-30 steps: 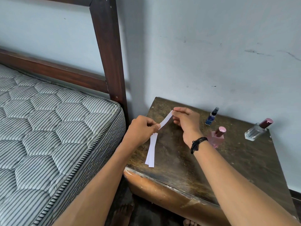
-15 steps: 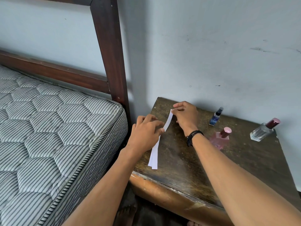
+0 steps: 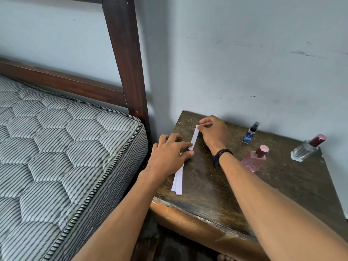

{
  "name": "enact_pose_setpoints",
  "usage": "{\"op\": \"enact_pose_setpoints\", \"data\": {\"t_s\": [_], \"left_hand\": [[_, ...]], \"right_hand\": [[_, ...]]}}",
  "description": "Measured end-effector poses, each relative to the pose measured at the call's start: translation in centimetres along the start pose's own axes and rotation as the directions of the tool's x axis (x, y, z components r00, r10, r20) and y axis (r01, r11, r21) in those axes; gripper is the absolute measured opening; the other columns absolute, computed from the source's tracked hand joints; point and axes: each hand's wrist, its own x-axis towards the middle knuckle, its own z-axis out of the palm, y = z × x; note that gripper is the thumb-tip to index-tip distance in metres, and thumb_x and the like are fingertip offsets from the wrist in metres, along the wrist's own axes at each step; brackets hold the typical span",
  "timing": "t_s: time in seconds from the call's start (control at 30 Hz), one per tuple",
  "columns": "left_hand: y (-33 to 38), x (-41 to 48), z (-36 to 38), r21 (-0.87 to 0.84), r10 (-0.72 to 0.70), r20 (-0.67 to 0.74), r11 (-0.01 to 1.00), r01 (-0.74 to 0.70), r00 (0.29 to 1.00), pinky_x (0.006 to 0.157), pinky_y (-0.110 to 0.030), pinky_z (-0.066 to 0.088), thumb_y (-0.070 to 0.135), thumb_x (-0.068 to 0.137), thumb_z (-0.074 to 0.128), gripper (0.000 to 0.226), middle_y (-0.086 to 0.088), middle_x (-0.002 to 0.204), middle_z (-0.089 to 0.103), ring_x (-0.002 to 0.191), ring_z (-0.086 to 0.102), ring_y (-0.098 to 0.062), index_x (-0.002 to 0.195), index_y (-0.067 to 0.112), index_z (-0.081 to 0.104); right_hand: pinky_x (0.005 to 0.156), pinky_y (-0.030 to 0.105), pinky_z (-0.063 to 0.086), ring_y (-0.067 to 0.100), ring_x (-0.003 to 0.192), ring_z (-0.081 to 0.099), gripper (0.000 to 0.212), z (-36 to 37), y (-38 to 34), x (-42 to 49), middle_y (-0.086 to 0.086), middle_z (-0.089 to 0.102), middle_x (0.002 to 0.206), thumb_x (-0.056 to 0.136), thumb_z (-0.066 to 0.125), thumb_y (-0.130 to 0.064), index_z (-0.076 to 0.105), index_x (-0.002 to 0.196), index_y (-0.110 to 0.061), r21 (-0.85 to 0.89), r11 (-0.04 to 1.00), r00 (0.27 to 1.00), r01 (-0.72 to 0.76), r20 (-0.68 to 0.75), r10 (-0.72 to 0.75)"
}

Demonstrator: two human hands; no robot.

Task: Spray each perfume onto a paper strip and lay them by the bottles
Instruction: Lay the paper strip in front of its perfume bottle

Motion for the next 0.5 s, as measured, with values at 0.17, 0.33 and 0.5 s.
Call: {"op": "enact_pose_setpoints", "data": {"t_s": [0.17,0.33,0.5], "left_hand": [[-0.09,-0.08,0.10,-0.025,0.005,-0.006,1.000,-0.005,1.000,0.110,-0.048,0.033,0.060,0.097,0.048,0.044,0.011,0.151,0.038,0.140,0.025,-0.022,0.138,0.045,0.055],[-0.26,0.11,0.00,-0.043,0.010,-0.005,0.999,-0.010,1.000,0.112,-0.049,0.034,0.059,0.097,0.049,0.044,0.011,0.151,0.039,0.140,0.025,-0.022,0.138,0.044,0.055],[-0.39,0.06,0.07,-0.081,0.011,-0.019,0.997,-0.012,1.000,0.112,-0.049,0.034,0.058,0.097,0.052,0.043,0.013,0.149,0.040,0.138,0.026,-0.021,0.137,0.043,0.057]], "right_hand": [[0.074,0.028,0.051,0.004,0.084,0.065,0.008,-0.04,0.17,0.24,-0.019,0.068,0.082,0.085,0.080,-0.028,0.072,0.084,-0.030,0.013,1.000,1.000,-0.019,0.007,0.019],[0.079,0.031,0.054,0.004,0.088,0.067,0.009,-0.13,0.36,0.16,-0.017,0.072,0.087,0.088,0.076,-0.029,0.074,0.080,-0.034,0.040,0.999,1.000,-0.001,0.002,0.001],[0.085,0.032,0.055,0.006,0.090,0.066,0.011,-0.19,0.27,-0.07,-0.017,0.072,0.090,0.093,0.069,-0.027,0.074,0.085,-0.032,0.046,0.999,1.000,0.013,-0.021,-0.012]]}}
